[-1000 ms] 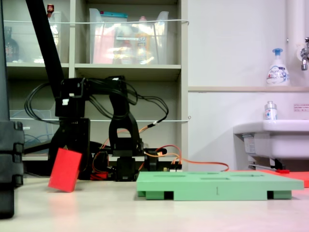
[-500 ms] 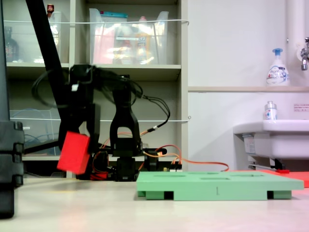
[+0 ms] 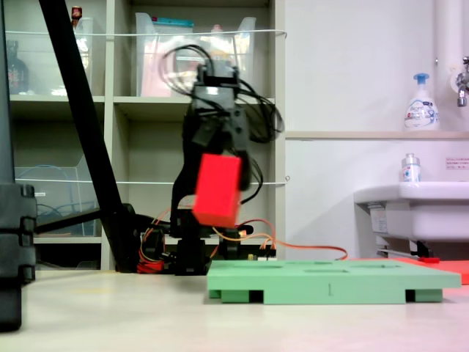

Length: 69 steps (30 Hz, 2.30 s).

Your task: Put the square block into the corresponding hole

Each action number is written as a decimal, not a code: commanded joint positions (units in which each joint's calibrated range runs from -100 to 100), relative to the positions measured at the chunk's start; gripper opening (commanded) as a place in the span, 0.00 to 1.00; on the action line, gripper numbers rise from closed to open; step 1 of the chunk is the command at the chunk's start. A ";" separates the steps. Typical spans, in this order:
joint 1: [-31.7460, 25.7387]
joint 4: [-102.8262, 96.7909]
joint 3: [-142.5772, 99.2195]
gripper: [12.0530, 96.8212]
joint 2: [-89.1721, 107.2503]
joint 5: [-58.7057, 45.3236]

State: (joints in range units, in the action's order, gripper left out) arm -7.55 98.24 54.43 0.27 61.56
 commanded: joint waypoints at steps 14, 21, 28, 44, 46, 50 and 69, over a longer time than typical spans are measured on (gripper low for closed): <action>-7.77 -8.73 15.86 0.06 -20.80 2.78; -7.96 -16.63 15.95 0.06 -23.88 2.74; -8.35 -19.23 15.95 0.06 -26.11 2.78; -9.91 -22.89 15.95 0.07 -29.46 4.54; -10.06 -22.79 15.95 0.07 -29.46 4.64; -10.16 -22.02 15.95 0.08 -29.60 4.74; -10.06 -16.24 15.95 0.08 -28.63 6.15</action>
State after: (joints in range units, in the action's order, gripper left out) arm -17.41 81.69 67.27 -30.10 67.28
